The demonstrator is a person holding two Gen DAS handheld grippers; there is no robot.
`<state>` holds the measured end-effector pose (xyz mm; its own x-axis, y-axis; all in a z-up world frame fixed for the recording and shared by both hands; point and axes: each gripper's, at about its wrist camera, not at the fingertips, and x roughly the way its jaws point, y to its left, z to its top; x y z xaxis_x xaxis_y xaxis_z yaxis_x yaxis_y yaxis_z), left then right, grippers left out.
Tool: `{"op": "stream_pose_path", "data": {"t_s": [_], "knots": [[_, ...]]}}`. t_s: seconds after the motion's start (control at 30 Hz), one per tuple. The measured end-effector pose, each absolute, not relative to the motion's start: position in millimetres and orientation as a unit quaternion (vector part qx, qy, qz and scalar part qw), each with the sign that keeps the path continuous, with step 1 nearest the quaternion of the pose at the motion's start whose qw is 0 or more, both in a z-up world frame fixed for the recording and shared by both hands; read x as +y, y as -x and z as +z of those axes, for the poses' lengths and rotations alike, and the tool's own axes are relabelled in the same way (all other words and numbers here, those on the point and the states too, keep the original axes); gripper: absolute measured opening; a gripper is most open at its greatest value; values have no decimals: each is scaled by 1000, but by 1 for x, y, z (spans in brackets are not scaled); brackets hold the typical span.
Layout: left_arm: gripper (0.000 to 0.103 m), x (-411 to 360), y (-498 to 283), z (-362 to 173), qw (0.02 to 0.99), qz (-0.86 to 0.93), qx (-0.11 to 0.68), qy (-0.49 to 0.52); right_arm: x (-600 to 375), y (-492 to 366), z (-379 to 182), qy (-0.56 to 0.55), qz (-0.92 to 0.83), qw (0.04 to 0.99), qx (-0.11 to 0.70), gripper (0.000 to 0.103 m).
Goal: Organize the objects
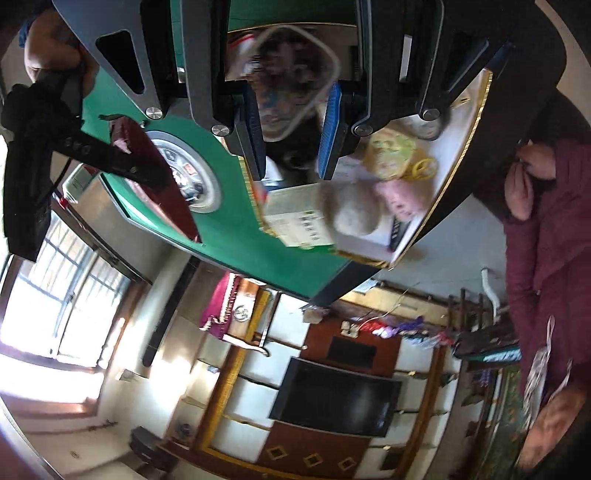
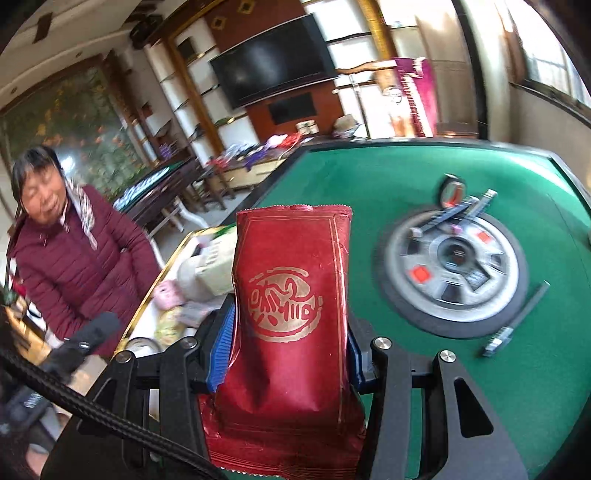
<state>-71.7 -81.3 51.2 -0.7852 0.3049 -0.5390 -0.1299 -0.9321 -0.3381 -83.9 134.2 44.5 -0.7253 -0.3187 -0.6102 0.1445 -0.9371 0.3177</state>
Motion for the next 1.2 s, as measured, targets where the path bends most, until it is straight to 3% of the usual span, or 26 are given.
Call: {"op": "stream_pose_path", "data": {"t_s": [0.17, 0.37, 0.43, 0.5, 0.6, 0.93, 1.2], "knots": [[25, -105, 81, 24, 120, 921, -169, 330, 87, 99, 52, -354, -917, 151, -100, 48], [26, -66, 67, 23, 218, 896, -162, 352, 93, 98, 58, -333, -927, 147, -93, 48], [29, -48, 62, 25, 247, 885, -165, 359, 108, 95, 58, -328, -931, 133, -93, 48], [43, -22, 58, 28, 277, 872, -157, 372, 131, 90, 56, -324, -934, 116, -98, 48], [45, 21, 54, 31, 293, 864, -131, 388, 160, 83, 54, -321, -936, 100, -105, 48], [45, 115, 103, -10, 131, 848, -91, 505, 257, 63, 30, -312, -935, 83, -147, 48], [45, 139, 137, -38, 38, 863, -26, 504, 278, 62, 11, -319, -924, 112, -178, 48]]}}
